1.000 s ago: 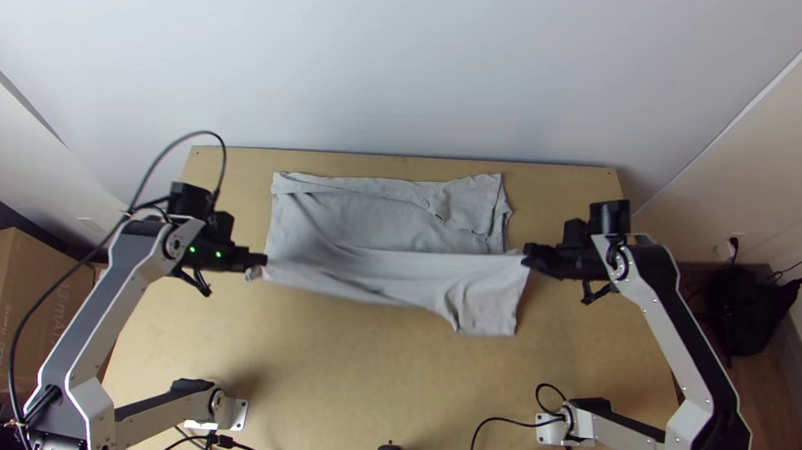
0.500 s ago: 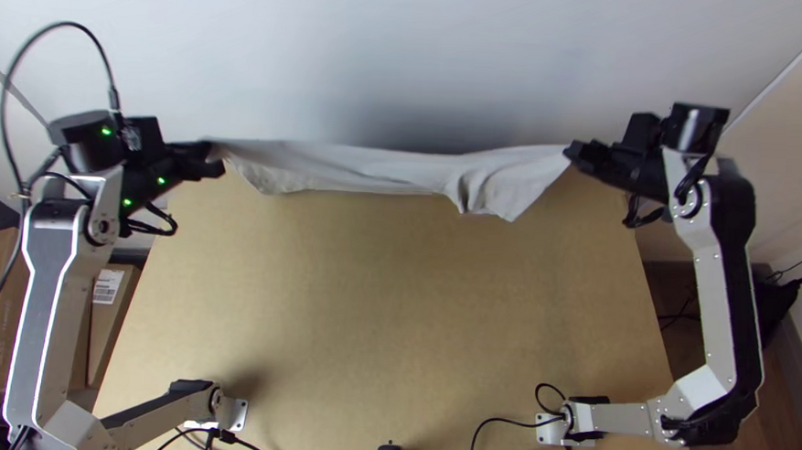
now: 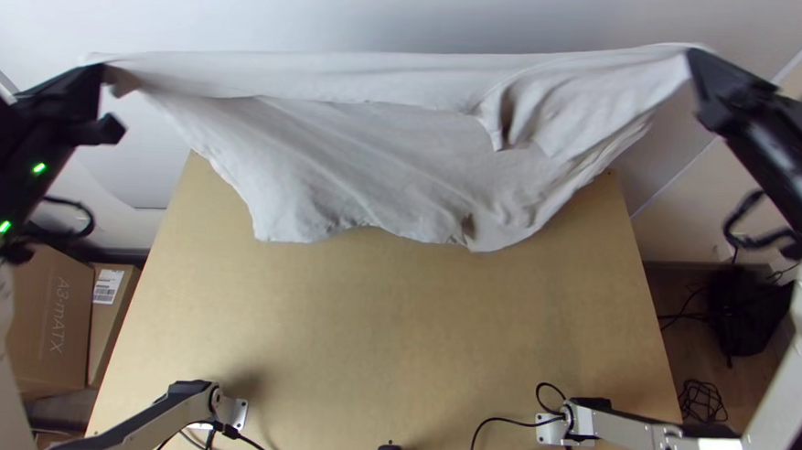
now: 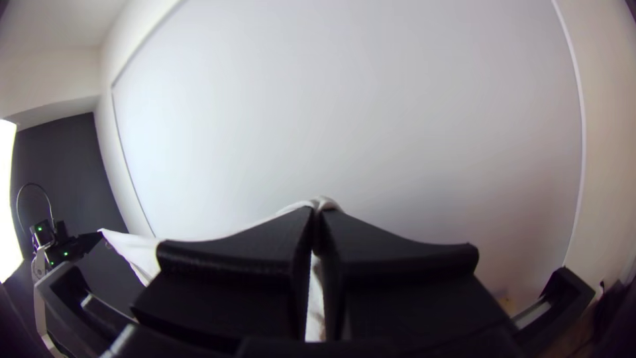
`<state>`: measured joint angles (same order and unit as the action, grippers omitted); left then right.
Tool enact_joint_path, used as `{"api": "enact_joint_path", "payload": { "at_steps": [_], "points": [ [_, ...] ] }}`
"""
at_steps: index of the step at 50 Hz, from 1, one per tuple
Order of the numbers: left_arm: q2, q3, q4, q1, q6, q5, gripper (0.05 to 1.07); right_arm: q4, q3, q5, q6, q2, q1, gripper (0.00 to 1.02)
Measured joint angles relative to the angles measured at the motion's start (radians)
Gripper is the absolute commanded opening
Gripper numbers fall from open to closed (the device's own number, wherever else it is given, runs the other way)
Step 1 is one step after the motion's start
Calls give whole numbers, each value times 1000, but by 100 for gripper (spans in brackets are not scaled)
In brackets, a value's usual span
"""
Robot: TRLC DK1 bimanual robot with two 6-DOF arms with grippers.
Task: Fold the t-shirt
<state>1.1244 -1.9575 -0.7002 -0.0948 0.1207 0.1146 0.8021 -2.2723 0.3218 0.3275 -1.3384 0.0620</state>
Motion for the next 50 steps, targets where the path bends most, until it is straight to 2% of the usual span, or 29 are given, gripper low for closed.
{"api": "enact_joint_path", "payload": {
  "at_steps": [15,24,34,50],
  "points": [
    [-293,-48,-5,-12,3,0,8,-31,68,0,1,400,3,2],
    [-382,8,-49,-12,3,0,8,-32,171,0,1,487,3,2],
    [-472,403,-9,-11,3,0,8,-91,474,-1,42,488,25,2],
    [-631,1114,141,0,70,13,8,-309,1210,-11,65,567,62,2]
  ]
}}
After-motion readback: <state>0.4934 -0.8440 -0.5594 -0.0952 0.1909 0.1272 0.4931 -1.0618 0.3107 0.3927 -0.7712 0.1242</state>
